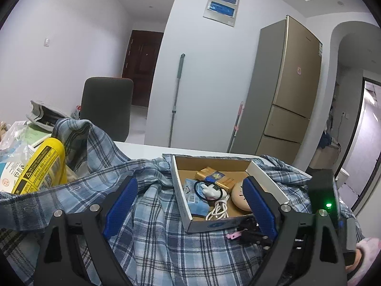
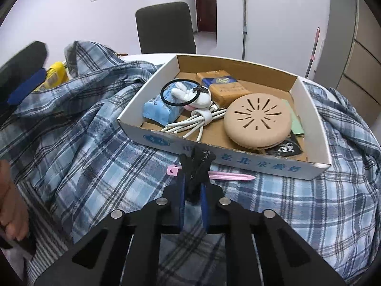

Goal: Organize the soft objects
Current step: 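Grasp the black cable with the pink pen using the right gripper, then lower the black cable into the box and open the right gripper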

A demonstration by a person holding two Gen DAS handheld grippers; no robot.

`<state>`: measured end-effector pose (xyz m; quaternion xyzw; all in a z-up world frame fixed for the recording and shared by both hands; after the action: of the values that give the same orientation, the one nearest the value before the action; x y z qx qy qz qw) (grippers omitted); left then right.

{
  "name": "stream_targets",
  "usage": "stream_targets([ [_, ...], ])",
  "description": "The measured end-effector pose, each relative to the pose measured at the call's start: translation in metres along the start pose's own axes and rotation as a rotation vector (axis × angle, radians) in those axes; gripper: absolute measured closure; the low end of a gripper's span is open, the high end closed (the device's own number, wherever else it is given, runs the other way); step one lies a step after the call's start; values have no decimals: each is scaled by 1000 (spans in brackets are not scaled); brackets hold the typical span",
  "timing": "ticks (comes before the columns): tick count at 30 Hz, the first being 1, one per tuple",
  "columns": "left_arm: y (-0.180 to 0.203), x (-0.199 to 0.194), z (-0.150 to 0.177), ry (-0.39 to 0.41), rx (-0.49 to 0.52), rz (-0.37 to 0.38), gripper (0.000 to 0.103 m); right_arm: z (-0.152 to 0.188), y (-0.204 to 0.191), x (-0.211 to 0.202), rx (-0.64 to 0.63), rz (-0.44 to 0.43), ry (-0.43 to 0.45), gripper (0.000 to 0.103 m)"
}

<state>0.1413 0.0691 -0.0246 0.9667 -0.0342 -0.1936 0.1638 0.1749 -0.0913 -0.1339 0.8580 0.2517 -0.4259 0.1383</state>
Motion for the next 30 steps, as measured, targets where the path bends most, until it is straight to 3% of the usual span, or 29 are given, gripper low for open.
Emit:
stream_targets([
  [15,14,-3,3,-11,44,48,12,13,20,-49,26,10,72,93],
  [23,49,-2,-6,6,119,74,12,-28,38,-67,11,24,161,93],
  [30,57,10,-16,13,107,74,12,-59,35,-48,4,-2,181,93],
])
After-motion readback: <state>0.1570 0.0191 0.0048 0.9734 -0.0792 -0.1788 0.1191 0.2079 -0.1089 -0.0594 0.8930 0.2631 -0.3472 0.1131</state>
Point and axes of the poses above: each gripper's, at about its wrist camera, not at the fingertips, and x roughly the way its jaws point, y to its right, z to its underside, the point moved 7 cm from there along x, roughly the way its jaws point, and after that the axes turned 7 degrees about -x, right-handed, at the moved point
